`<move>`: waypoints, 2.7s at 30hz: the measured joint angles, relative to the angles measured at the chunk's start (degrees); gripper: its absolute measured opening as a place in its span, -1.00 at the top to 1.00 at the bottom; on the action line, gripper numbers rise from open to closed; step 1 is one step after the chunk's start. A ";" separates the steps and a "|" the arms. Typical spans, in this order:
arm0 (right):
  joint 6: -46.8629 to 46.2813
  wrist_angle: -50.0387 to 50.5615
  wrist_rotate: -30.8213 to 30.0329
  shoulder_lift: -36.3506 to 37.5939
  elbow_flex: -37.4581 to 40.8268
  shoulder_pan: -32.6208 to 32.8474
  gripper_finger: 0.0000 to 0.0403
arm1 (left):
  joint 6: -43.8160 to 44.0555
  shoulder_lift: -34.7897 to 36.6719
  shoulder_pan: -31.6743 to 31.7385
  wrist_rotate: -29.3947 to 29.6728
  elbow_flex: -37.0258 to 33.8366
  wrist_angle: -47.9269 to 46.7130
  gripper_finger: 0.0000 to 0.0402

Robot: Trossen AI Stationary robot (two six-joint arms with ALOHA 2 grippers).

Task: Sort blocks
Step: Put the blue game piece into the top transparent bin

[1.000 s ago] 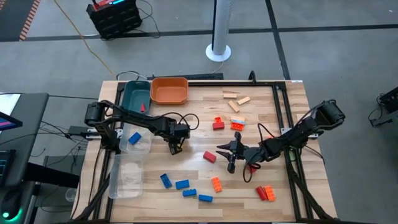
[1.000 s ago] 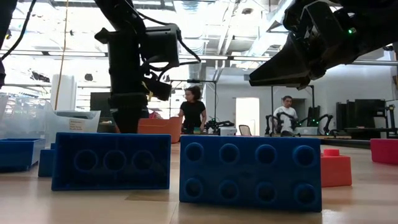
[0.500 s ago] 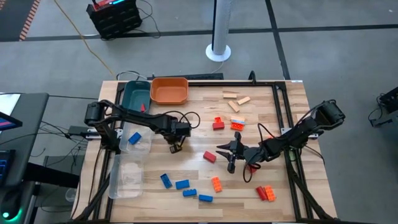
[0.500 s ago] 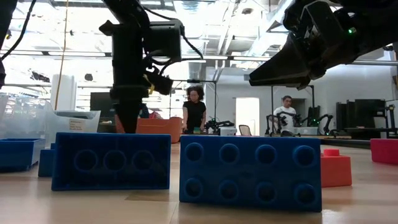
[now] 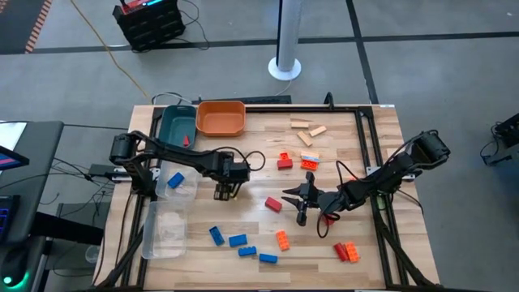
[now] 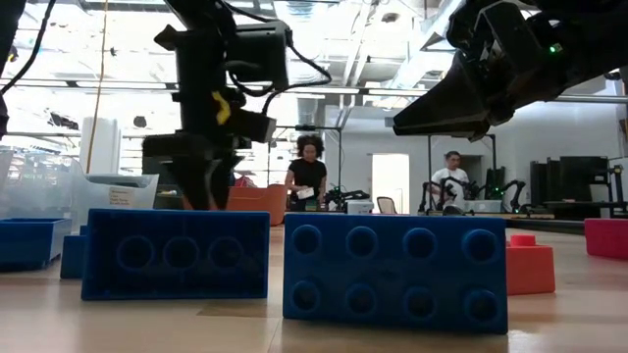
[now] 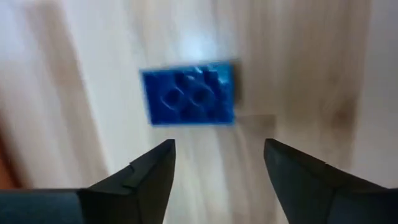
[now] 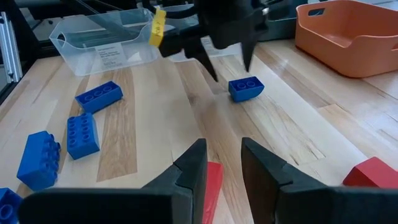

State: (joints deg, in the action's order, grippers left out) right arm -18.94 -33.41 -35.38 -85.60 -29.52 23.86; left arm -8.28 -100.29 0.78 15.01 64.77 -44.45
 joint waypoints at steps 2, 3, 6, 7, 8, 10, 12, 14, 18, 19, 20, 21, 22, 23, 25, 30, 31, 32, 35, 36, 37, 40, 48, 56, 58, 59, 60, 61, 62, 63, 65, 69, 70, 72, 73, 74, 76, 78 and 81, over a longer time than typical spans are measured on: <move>0.00 0.00 0.00 0.00 0.00 0.00 0.46 | 0.55 0.00 0.20 0.26 0.28 1.10 -0.27; 0.00 0.01 0.00 0.00 0.00 0.00 0.46 | 0.63 0.00 0.39 0.11 0.64 0.88 -0.29; 0.09 0.01 0.00 0.00 0.00 -0.01 0.46 | 0.67 0.00 0.52 -0.98 1.65 0.28 -0.37; 0.28 0.00 0.00 0.00 0.00 -0.25 0.46 | 0.74 0.00 0.52 -1.69 1.97 0.18 -0.41; 0.40 0.00 0.04 0.00 0.00 -0.47 0.46 | 0.81 -0.02 0.51 -2.34 2.27 -0.04 -0.45; 0.42 0.00 0.04 0.00 0.00 -0.74 0.46 | 1.64 0.00 0.53 -4.14 2.63 0.16 -0.52; 0.44 0.04 0.02 0.00 0.00 -0.76 0.46 | 2.40 -0.07 0.78 -5.85 2.64 0.76 -0.59; 0.45 0.02 0.04 0.00 0.00 -0.74 0.46 | 2.92 -0.11 1.26 -6.01 2.64 1.33 -0.65; 0.59 0.02 0.03 0.00 0.00 -0.72 0.46 | 3.06 -0.11 2.49 -5.77 2.64 2.80 -0.74; 0.59 0.02 0.04 0.00 0.00 -0.72 0.46 | 3.00 -0.11 2.74 -5.80 2.64 2.85 -0.75; 0.59 0.02 0.04 0.00 0.00 -0.72 0.46 | 2.94 -0.11 2.94 -5.80 2.64 2.89 -0.76; 0.58 0.02 0.04 0.00 0.00 -0.68 0.46 | 2.76 -0.18 3.09 -5.80 2.64 2.98 -0.76; 0.57 0.02 0.04 0.00 0.00 -0.66 0.46 | 2.59 -0.72 3.15 -5.80 2.64 3.35 -0.77; 0.57 0.01 0.23 0.00 0.00 -0.63 0.46 | 2.42 -1.05 3.17 -5.84 2.64 3.51 -0.77; 0.56 -0.04 0.83 0.00 0.00 -0.63 0.46 | 1.90 -2.15 3.30 -5.80 2.55 3.38 -0.77; 0.21 0.11 0.95 0.00 0.04 -0.57 0.46 | -0.02 -6.81 3.32 -4.61 3.05 4.17 -0.77; 0.10 0.28 0.95 0.00 0.02 -0.49 0.46 | 0.06 -7.39 3.32 -4.50 3.29 3.61 -0.77; 0.07 0.31 0.96 0.00 0.02 -0.37 0.46 | -0.24 -7.85 3.28 -4.35 3.51 3.26 -0.77; 0.11 0.32 0.96 0.00 0.02 -0.31 0.46 | -0.47 -8.41 3.28 -4.37 4.21 2.95 -0.77; 0.10 0.35 0.97 0.00 0.02 -0.33 0.46 | -0.51 -8.43 3.28 -4.35 4.55 2.89 -0.76; 0.09 0.36 0.97 0.00 0.02 -0.34 0.46 | -0.51 -8.47 3.28 -4.32 5.00 2.46 -0.74; 0.02 0.39 0.96 0.00 0.02 -0.37 0.46 | -0.70 -8.51 3.28 -4.30 6.33 0.81 -0.63; -0.07 0.37 0.96 0.00 0.02 -0.24 0.46 | -0.61 -8.47 3.27 -3.50 7.13 -3.74 0.01; -0.13 0.38 0.96 0.00 0.02 -0.24 0.46 | 7.23 -2.92 -0.89 -6.39 8.81 -17.26 0.01; -0.18 0.38 0.96 0.00 0.02 -0.24 0.46 | 9.70 0.13 -2.86 -6.42 9.42 -21.35 0.01; -0.30 0.41 0.96 0.00 0.02 -0.24 0.46 | 11.20 1.93 -3.82 -6.42 9.53 -23.36 0.01; -0.49 0.42 0.96 0.00 0.02 -0.24 0.46 | 12.89 3.87 -4.75 -6.30 9.53 -25.17 0.01; -0.50 0.44 0.96 0.00 0.02 -0.24 0.46 | 14.95 5.64 -5.63 -5.83 9.45 -26.83 0.01; -0.52 0.42 0.96 0.00 0.02 -0.24 0.46 | 16.97 7.79 -6.32 -5.09 8.99 -27.89 0.00; -0.50 0.42 0.95 0.00 0.02 -0.24 0.46 | 19.12 9.80 -6.91 -4.04 8.19 -29.31 -0.01; -0.52 0.40 0.95 0.00 0.02 -0.24 0.46 | 22.82 13.57 -7.52 -2.57 5.93 -30.81 -0.07; -0.52 0.42 0.94 0.00 0.02 -0.24 0.46 | 28.37 20.43 -7.66 -2.12 -1.10 -30.66 -0.11; -0.52 0.39 0.94 0.00 0.02 -0.24 0.46 | 29.06 21.67 -7.52 -2.01 -3.34 -30.88 -0.11; -0.52 0.39 0.94 0.00 0.02 -0.24 0.46 | 30.07 23.83 -6.80 -1.41 -7.89 -31.36 -0.10; -0.52 0.39 0.94 0.00 0.02 -0.24 0.46 | 30.83 24.82 -6.26 -0.63 -9.96 -31.65 -0.10; -0.52 0.37 0.94 0.00 0.02 -0.24 0.46 | 31.64 25.61 -5.66 0.25 -11.82 -31.77 -0.11; -0.52 0.36 0.94 0.00 0.02 -0.24 0.46 | 32.18 26.98 -4.53 0.68 -14.91 -31.90 -0.15; -0.55 0.35 0.94 0.00 0.02 -0.24 0.46 | 31.92 27.90 -3.99 0.16 -16.09 -31.97 -0.23; -0.55 0.27 0.94 0.00 0.02 -0.24 0.46 | 30.84 28.30 -3.74 0.06 -15.57 -33.12 -0.38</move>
State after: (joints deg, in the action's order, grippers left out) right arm -19.49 -33.14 -34.44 -85.60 -29.50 23.62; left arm 22.56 -71.99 -2.96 15.07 49.20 -77.56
